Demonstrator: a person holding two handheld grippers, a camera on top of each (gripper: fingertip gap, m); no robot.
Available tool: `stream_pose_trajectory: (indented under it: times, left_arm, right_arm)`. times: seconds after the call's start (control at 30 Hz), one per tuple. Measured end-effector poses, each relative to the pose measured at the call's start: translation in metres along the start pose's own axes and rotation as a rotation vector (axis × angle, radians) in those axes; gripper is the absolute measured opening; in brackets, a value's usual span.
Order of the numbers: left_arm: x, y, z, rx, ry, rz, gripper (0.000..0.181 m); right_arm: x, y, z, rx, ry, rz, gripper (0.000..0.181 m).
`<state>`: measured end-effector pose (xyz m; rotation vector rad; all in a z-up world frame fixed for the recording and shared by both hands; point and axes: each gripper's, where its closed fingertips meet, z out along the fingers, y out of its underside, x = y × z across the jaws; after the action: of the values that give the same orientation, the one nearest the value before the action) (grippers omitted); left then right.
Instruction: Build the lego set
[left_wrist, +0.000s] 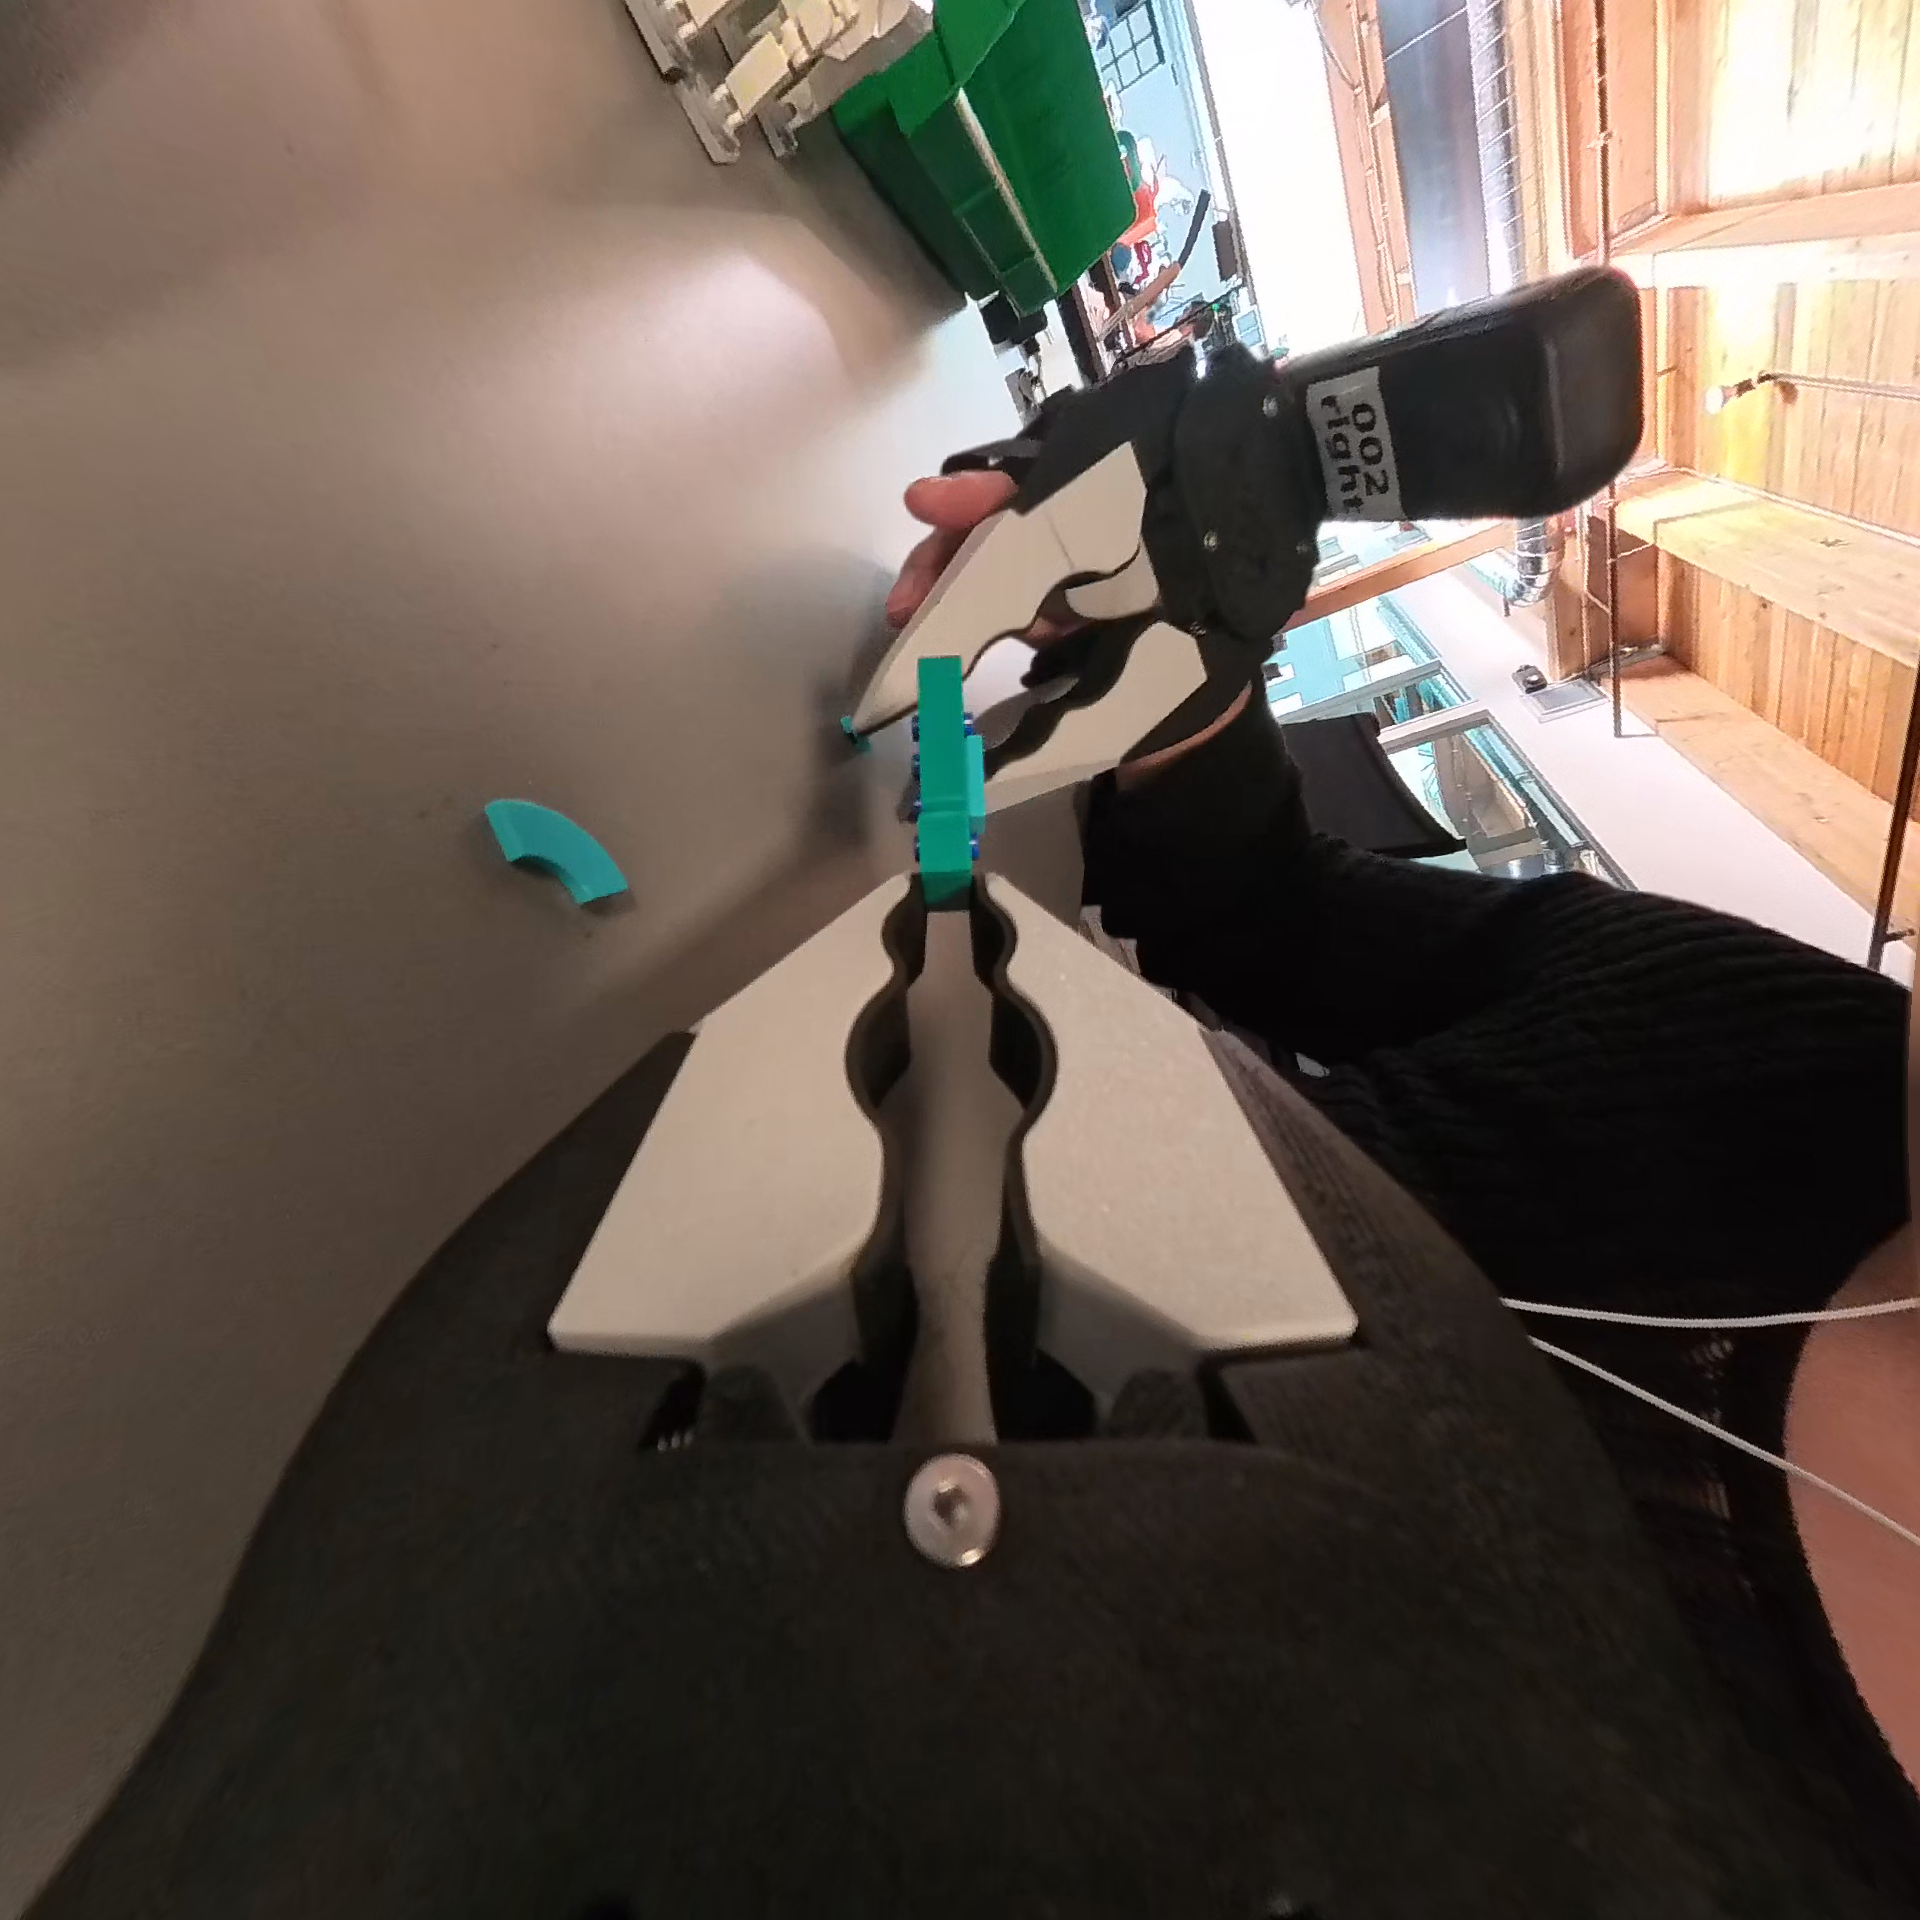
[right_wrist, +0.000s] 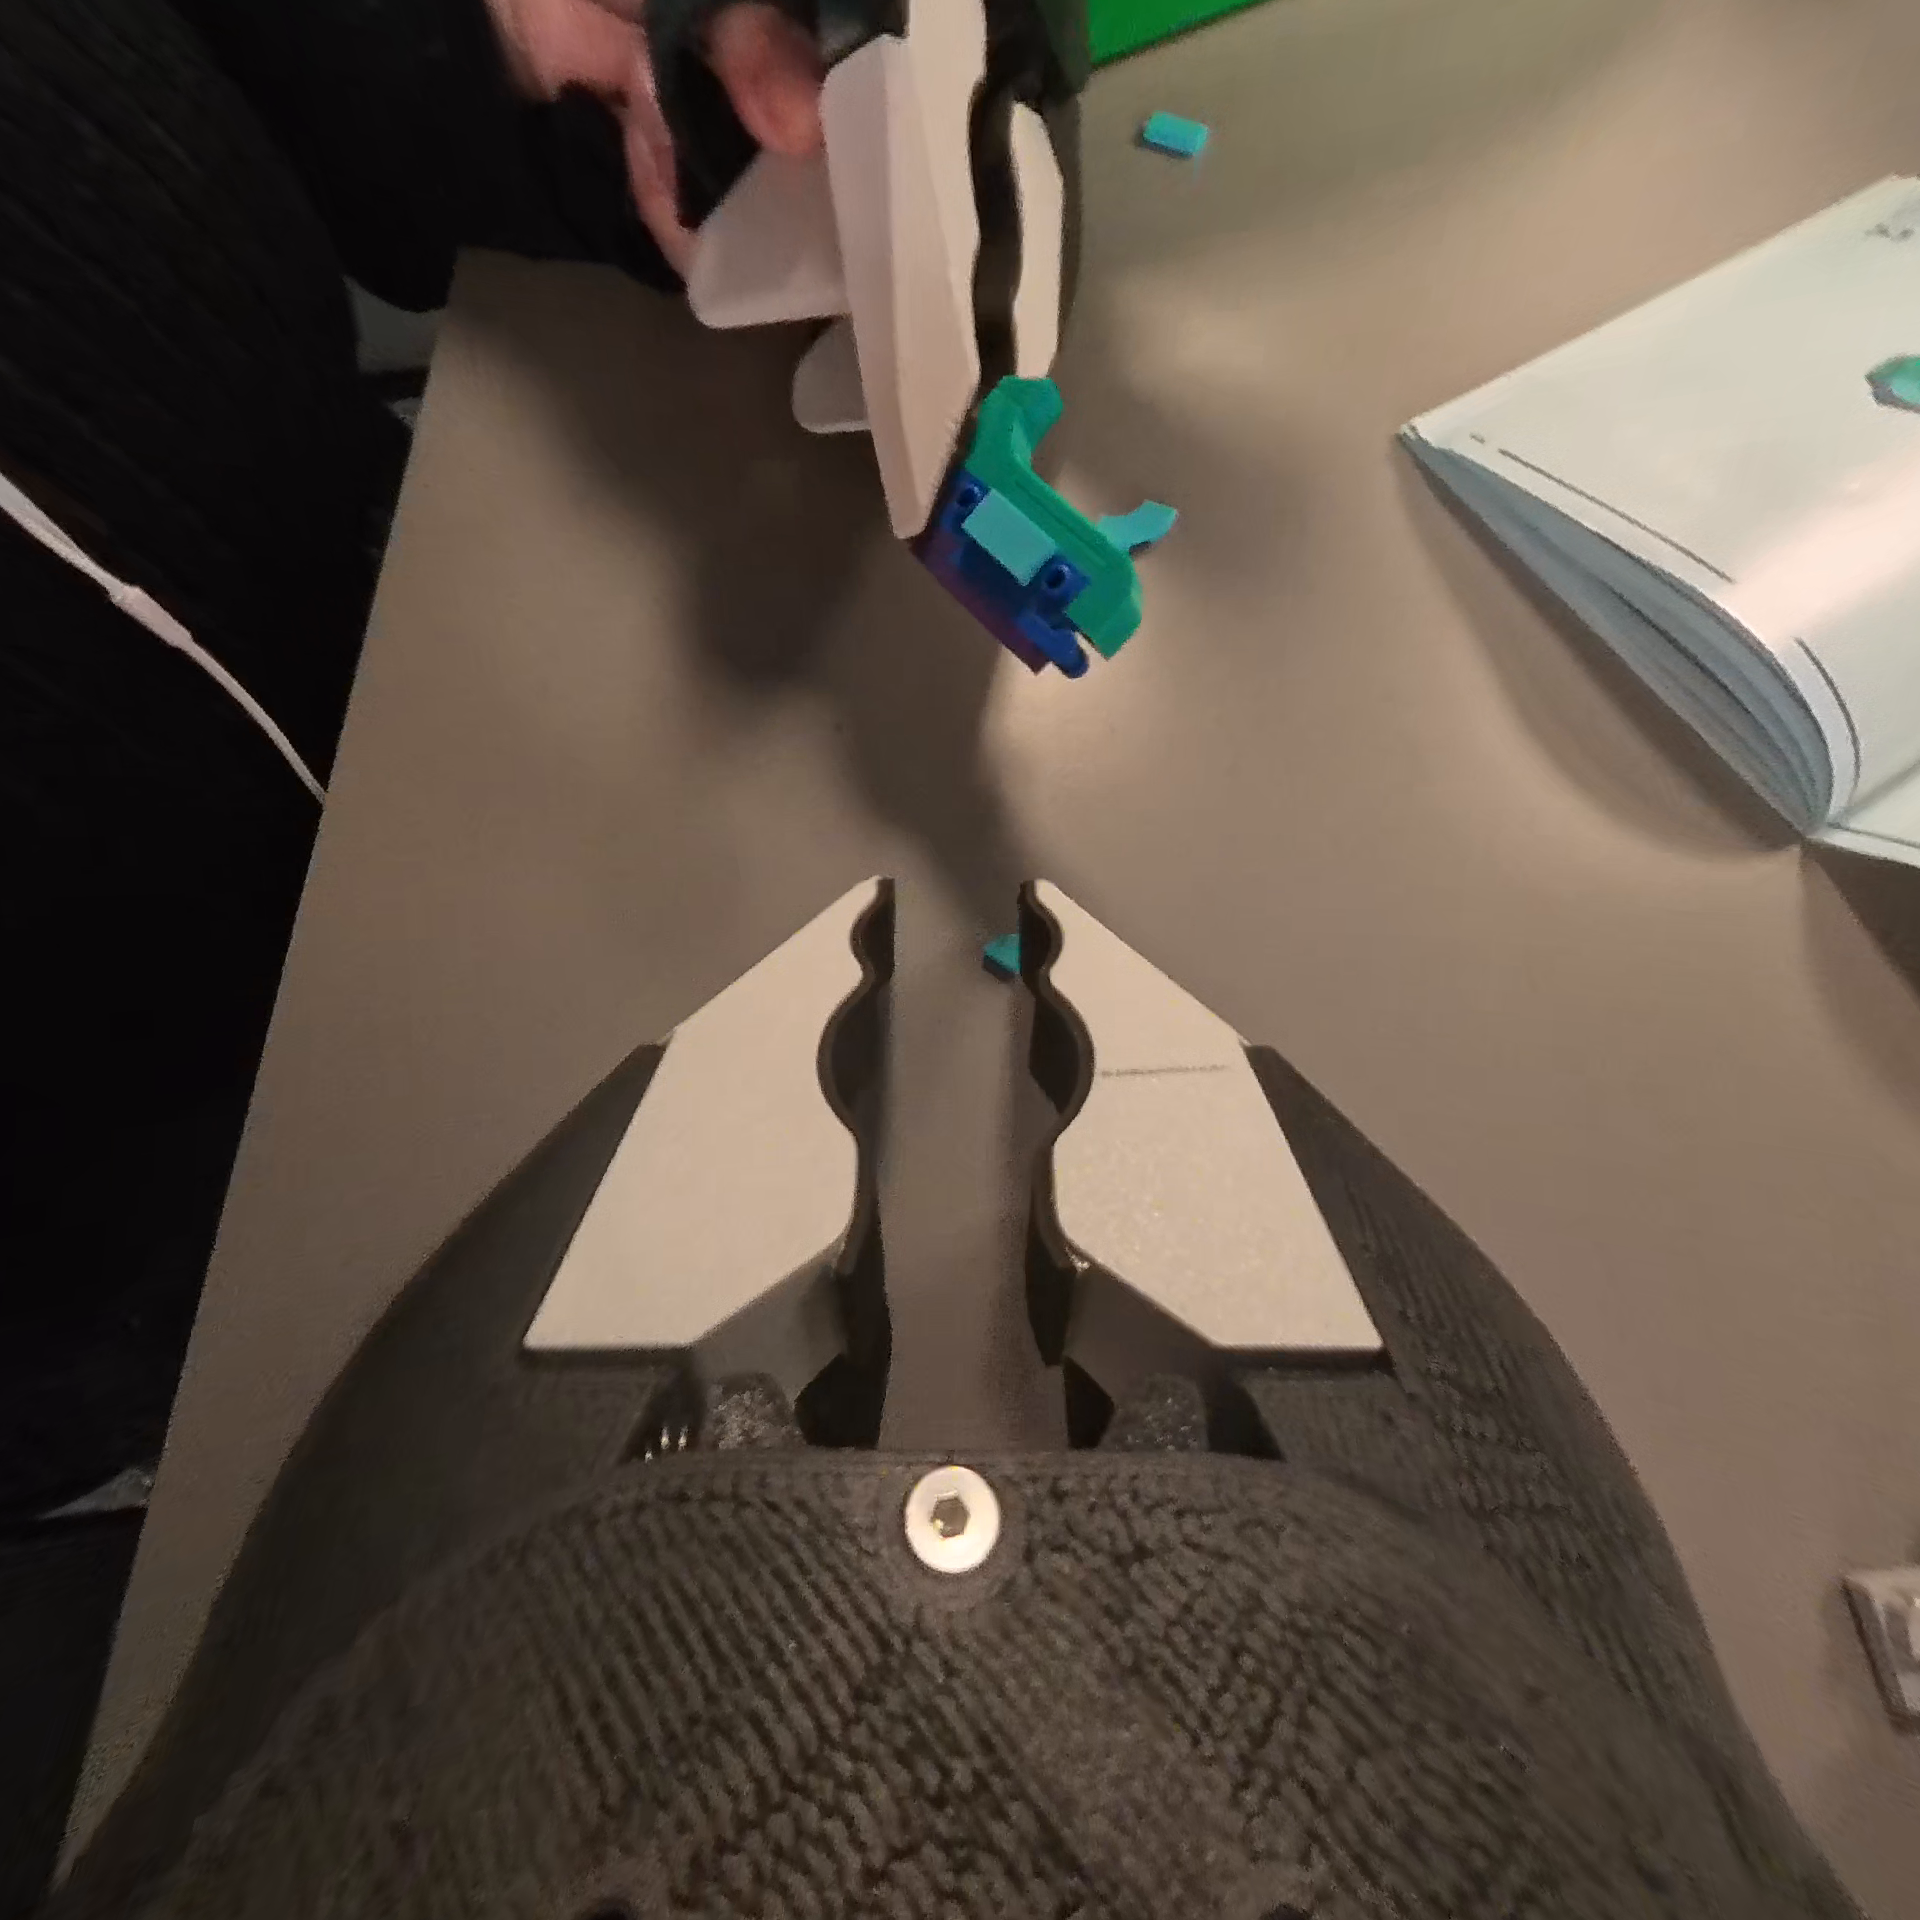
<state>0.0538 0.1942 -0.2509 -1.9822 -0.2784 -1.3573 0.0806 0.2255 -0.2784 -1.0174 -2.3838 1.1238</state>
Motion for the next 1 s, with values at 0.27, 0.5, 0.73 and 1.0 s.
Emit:
stream_pose_trajectory:
  times: [0.27, 0.5, 0.73, 1.0]
  left_arm:
    - [0.001, 0.0, 0.0, 0.001, 0.004, 0.001, 0.007]
    - [0.001, 0.0, 0.0, -0.001, 0.009, 0.003, 0.007]
    - [0.002, 0.0, 0.0, 0.001, 0.011, 0.003, 0.007]
    - [0.001, 0.001, 0.0, -0.004, 0.01, 0.001, 0.007]
  right_arm:
    - [0.002, 0.009, -0.001, -0.059, -0.019, -0.02, 0.017]
    - [0.0, 0.016, -0.009, -0.083, -0.002, -0.008, 0.012]
    - [-0.003, 0.02, -0.013, -0.093, 0.012, 0.003, 0.011]
    - [-0.001, 0.021, -0.014, -0.076, 0.046, 0.005, 0.004]
